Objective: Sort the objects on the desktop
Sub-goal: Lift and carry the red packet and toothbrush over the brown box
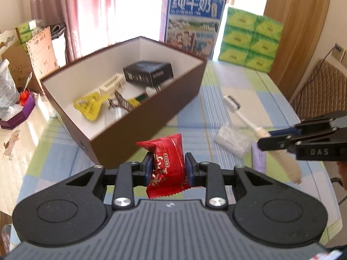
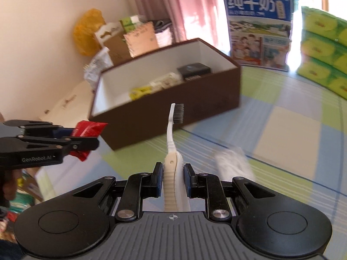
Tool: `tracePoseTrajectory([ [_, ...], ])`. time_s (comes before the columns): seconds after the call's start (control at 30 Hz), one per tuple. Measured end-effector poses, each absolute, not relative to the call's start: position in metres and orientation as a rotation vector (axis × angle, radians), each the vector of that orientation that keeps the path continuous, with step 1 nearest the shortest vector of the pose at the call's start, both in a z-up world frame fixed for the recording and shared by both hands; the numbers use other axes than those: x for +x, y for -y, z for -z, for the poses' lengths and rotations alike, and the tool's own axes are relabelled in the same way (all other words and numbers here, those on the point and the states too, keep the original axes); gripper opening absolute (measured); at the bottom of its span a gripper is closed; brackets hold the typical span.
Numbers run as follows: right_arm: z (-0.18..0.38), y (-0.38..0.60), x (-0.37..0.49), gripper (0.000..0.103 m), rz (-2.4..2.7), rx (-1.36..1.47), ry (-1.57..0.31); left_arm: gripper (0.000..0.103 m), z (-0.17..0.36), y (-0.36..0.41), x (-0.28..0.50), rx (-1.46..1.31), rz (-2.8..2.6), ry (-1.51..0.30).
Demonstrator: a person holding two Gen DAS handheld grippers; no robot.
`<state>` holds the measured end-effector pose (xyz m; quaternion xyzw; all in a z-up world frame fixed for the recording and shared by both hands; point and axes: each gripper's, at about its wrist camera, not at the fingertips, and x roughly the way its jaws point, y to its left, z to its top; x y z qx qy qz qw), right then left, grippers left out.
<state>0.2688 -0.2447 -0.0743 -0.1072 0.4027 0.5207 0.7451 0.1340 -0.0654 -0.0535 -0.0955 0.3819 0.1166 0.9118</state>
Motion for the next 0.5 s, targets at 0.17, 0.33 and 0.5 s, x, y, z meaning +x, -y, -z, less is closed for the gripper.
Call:
tracePoseTrajectory([
  [0.17, 0.067, 0.219, 0.273, 0.017, -1.206, -0.161, -0.917, 0.025, 0.038, 0.049, 0.134, -0.206, -0.261, -0.746],
  [0.33, 0.057, 0.185, 0.279, 0.017, -1.252, -0.101, -0.925, 0.025, 0.025, 0.023, 0.14, -0.227, -0.291, -0.704],
  [0.5, 0.044, 0.141, 0.289, 0.017, -1.281, -0.068, -0.911, 0.025, 0.014, -0.012, 0.154, -0.224, -0.331, -0.671],
])
